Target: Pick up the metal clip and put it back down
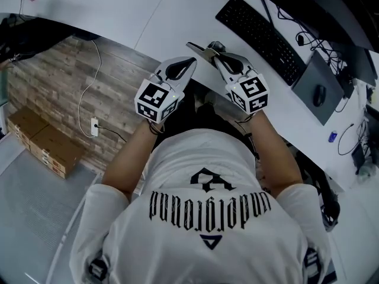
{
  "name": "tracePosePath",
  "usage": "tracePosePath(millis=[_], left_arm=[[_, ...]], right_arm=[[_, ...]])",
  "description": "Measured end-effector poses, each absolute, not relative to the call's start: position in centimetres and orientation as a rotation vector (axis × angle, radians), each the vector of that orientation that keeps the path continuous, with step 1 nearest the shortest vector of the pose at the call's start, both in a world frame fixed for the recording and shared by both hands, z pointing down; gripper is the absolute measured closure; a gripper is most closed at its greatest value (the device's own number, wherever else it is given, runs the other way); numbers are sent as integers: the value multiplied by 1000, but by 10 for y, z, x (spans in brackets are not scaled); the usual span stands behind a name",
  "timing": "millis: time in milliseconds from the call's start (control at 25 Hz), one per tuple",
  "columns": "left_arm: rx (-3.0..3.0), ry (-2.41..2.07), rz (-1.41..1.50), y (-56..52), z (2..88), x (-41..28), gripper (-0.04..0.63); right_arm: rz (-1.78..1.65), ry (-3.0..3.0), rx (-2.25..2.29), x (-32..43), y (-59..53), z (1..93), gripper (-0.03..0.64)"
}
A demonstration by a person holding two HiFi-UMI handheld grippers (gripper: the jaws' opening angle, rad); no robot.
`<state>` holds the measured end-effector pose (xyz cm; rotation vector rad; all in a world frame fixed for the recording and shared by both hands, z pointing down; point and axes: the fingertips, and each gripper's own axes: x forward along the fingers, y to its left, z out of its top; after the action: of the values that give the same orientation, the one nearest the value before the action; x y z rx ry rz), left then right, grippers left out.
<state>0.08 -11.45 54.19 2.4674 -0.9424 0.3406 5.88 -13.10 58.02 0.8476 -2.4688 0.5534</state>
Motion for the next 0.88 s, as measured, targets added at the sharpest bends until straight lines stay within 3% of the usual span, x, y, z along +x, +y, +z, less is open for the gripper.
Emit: tracePosePath(millis=[880], left_arm=[[2583, -1131, 239, -34, 421, 38, 583]], right_arm=[[338, -2594, 907, 144, -53, 457, 588]])
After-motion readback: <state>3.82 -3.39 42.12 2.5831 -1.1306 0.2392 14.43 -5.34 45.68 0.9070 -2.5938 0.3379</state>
